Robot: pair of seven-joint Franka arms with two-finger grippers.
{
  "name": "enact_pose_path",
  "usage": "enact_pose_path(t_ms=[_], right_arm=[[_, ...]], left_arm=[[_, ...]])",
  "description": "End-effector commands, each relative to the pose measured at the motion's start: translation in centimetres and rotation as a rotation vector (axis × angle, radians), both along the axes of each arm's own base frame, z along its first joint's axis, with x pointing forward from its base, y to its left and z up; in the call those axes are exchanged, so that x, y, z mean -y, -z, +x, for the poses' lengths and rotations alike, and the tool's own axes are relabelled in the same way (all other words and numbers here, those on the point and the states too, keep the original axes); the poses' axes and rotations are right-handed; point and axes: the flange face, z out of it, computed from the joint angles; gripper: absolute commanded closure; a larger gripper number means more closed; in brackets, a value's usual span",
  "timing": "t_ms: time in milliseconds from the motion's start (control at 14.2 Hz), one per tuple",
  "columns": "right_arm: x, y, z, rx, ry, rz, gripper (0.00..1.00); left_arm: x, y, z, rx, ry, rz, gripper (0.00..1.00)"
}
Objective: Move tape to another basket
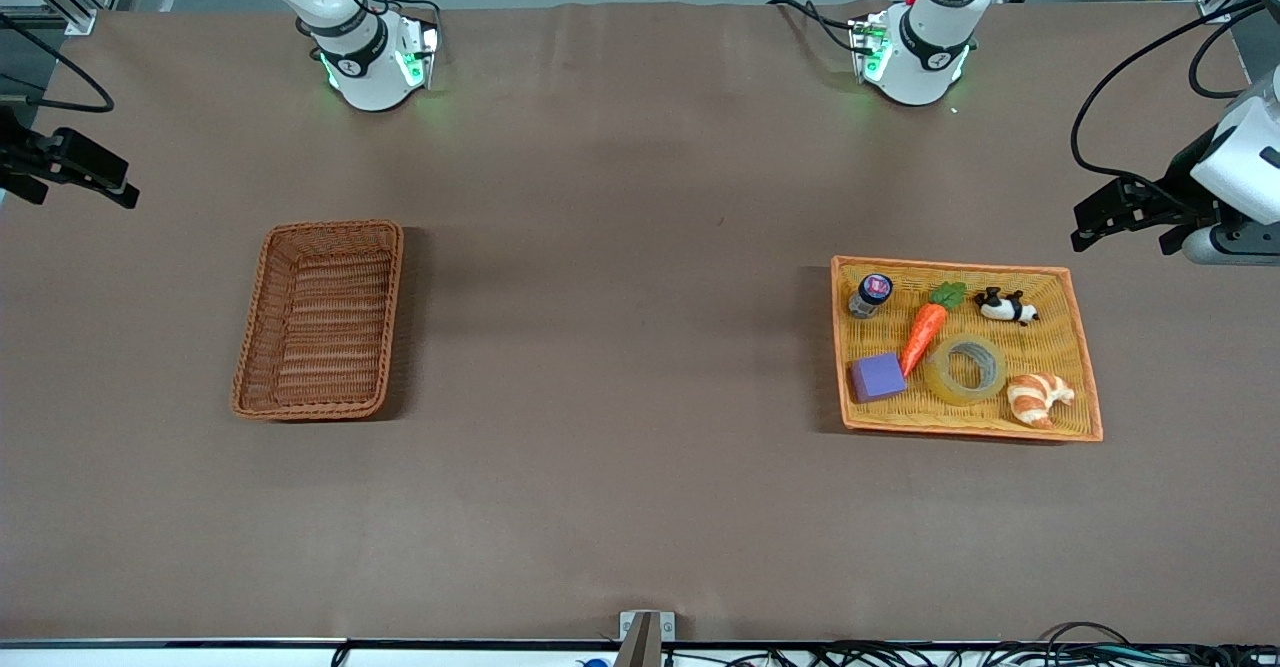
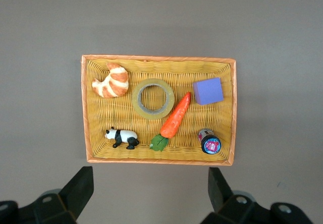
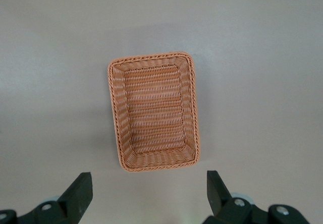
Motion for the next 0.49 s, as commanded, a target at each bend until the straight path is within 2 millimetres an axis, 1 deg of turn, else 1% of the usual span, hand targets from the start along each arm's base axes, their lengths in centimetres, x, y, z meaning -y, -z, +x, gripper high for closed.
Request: enact_pose_path(t_ms=[0,281,422], right_arm=[[-0.15,-0.14,-0.23,-0.002,0.009,0.016,0.0],[-0.15,-0.07,-0.23,-0.004,0.009,0.016,0.0],[-0.15,-0.07,-0.23,-0.004,0.009,0.016,0.0]], left_arm=[[-0.04,0.0,0.19,-0.012,0.008,-0.002,0.0],[0.09,0.3,0.57,-0.014,-0.003,-0.008,0.0],[-0.26,0.68,0.66,-0.021,-0.011,-0.017,0.0]])
